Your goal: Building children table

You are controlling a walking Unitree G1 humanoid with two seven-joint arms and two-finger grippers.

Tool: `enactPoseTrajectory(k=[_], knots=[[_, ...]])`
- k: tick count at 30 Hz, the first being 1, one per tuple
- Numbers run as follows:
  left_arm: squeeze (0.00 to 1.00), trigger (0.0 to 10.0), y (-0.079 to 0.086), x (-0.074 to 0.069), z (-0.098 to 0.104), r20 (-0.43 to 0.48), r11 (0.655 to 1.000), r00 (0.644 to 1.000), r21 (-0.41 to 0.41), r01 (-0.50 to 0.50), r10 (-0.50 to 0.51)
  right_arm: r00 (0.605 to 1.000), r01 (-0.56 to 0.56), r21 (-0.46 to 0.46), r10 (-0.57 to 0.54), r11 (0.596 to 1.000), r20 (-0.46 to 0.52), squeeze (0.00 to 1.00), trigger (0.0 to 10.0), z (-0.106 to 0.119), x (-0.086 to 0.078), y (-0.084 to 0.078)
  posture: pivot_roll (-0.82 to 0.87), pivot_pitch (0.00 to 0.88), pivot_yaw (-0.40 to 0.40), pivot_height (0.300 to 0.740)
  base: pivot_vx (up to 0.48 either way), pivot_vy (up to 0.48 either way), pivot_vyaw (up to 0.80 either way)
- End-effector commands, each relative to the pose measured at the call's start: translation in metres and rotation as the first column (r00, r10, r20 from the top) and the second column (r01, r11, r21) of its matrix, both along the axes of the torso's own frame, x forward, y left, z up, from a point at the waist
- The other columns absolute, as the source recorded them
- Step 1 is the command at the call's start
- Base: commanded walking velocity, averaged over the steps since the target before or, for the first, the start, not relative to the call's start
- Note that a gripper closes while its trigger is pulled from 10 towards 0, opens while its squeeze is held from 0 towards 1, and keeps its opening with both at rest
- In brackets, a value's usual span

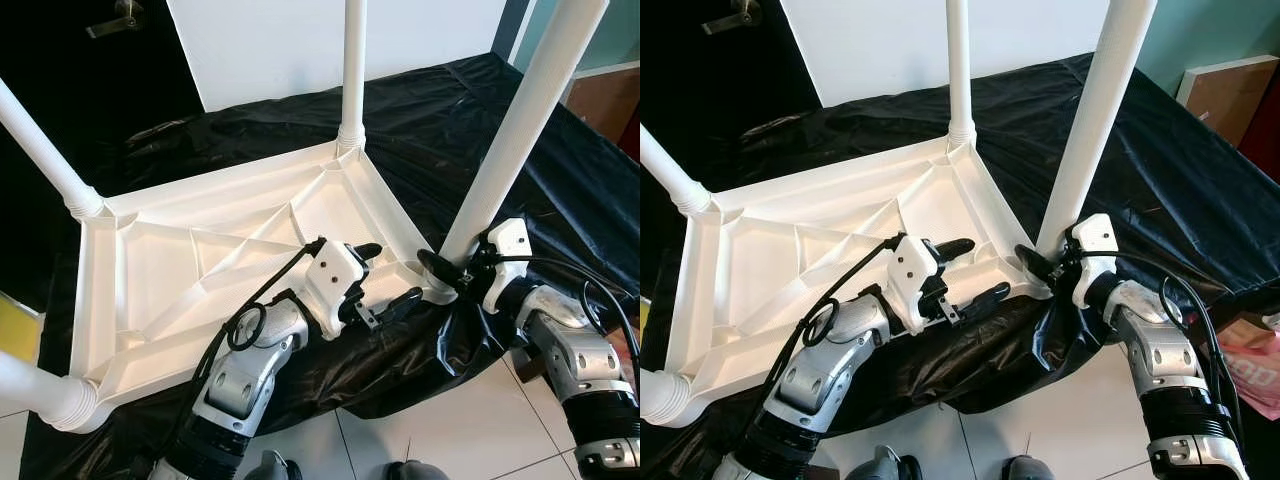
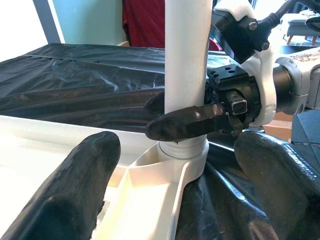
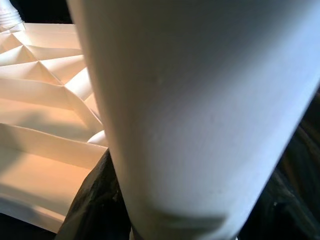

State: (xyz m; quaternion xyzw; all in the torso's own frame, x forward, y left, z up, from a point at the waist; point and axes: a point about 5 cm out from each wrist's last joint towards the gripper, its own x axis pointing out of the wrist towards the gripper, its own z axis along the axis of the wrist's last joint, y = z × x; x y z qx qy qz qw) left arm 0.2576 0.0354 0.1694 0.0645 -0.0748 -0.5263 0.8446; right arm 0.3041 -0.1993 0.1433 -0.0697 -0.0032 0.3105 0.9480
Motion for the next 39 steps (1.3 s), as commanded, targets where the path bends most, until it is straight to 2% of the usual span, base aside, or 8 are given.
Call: enactPoseTrajectory(k=[1,4,5,20,25,34,35,39], knots=[[0.00,10.0,0.005,0.002,0.000,0.000,0.996,0.996,-0.010,-0.085,0.085,0.998,-0.010,0.011,0.011,1.000,-0.065,0.00,0.0,-0.012,-0.002,0.001,-0.07,0.111,0.035,0.740,0.000,0.000,0.00],[0.00,10.0,0.005,0.002,0.000,-0.001,0.996,0.996,-0.010,-0.085,0.085,0.998,-0.012,0.017,0.013,1.000,-0.068,0.00,0.0,-0.014,-0.002,0.000,-0.07,0.111,0.035,0.740,0.000,0.000,0.00],[0.00,10.0,0.005,0.003,0.001,0.000,0.996,0.996,-0.009,-0.086,0.086,0.998,0.003,0.022,-0.002,1.000,-0.069,0.00,10.0,-0.015,-0.002,0.002,-0.07,0.113,0.033,0.740,0.000,0.000,0.00],[0.00,10.0,0.005,0.001,0.000,-0.004,0.997,0.997,-0.003,-0.080,0.080,0.976,0.208,0.031,-0.206,0.978,-0.073,0.00,10.0,-0.022,-0.005,0.010,-0.07,0.105,0.043,0.740,0.000,0.000,0.00],[0.00,10.0,0.005,0.002,-0.001,0.003,0.997,0.997,0.013,-0.075,0.075,0.936,0.343,0.023,-0.339,0.939,-0.091,0.00,10.0,-0.029,-0.005,0.012,-0.07,0.094,0.048,0.740,0.000,0.000,0.00],[0.00,10.0,0.000,0.005,-0.001,0.018,0.998,0.998,0.019,-0.056,0.056,0.734,0.679,0.091,-0.669,0.729,-0.117,0.00,10.0,-0.036,-0.017,0.024,-0.10,0.081,0.038,0.740,0.000,0.000,0.00],[0.00,10.0,-0.001,0.005,-0.001,0.017,0.998,0.998,0.016,-0.053,0.053,0.680,0.733,0.107,-0.723,0.671,-0.122,0.00,10.0,-0.036,-0.019,0.028,-0.10,0.079,0.036,0.740,0.000,0.000,0.00],[0.00,10.0,-0.002,0.005,-0.001,0.017,0.999,0.999,0.013,-0.051,0.051,0.640,0.768,0.119,-0.756,0.629,-0.137,0.00,10.0,-0.038,-0.021,0.033,-0.11,0.079,0.036,0.740,0.000,0.000,0.00]])
